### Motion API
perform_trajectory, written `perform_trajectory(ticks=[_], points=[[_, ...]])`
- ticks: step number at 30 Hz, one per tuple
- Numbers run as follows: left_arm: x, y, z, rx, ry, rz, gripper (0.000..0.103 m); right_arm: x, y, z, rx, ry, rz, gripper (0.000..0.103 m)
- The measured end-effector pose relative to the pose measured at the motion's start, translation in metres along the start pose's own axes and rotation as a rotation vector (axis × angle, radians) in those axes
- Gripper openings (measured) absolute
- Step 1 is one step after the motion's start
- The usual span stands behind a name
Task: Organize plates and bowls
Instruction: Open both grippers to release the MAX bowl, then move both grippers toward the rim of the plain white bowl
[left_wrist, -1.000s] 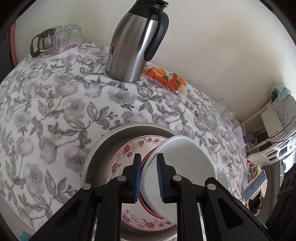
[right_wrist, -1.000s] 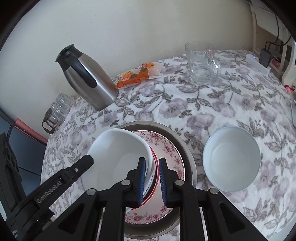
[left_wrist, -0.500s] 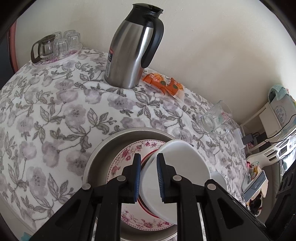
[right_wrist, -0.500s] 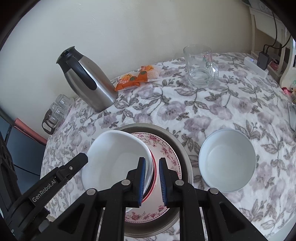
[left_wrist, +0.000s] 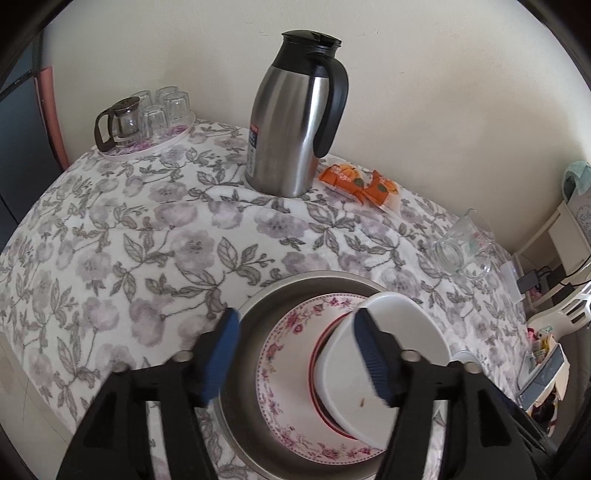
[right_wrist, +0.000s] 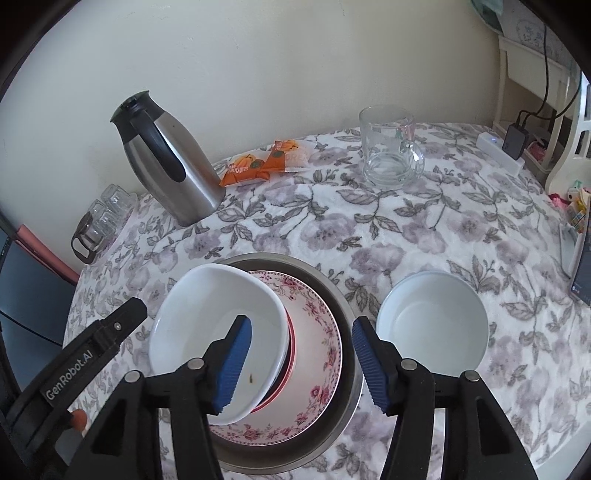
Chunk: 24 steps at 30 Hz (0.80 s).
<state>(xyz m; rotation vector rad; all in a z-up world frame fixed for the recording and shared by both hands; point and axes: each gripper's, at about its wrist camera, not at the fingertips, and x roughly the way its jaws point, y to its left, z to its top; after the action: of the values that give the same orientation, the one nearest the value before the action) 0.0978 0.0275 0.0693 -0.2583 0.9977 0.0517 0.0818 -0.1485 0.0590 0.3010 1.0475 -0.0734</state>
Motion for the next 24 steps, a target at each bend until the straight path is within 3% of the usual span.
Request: perform_trajectory(ticks=[5, 12, 20, 24], points=[[0.003, 0.004, -0.001, -0.012, -0.005, 0.047, 0.086, 0.002, -0.001, 0.0, -0.015, 0.005, -0.016, 0.072], [0.005, 0.012, -0.001, -0.032, -0.022, 0.105, 0.089, 0.001, -0.003, 0.001, -0.031, 0.0, -0.037, 0.088], [0.012, 0.018, -0.001, -0.033, -0.008, 0.142, 0.093, 0.0, -0.006, 0.001, -0.034, -0.003, -0.05, 0.089], [0.016, 0.021, -0.001, -0.03, 0.006, 0.161, 0.093, -0.001, -0.008, 0.001, -0.03, -0.011, -0.066, 0.103]])
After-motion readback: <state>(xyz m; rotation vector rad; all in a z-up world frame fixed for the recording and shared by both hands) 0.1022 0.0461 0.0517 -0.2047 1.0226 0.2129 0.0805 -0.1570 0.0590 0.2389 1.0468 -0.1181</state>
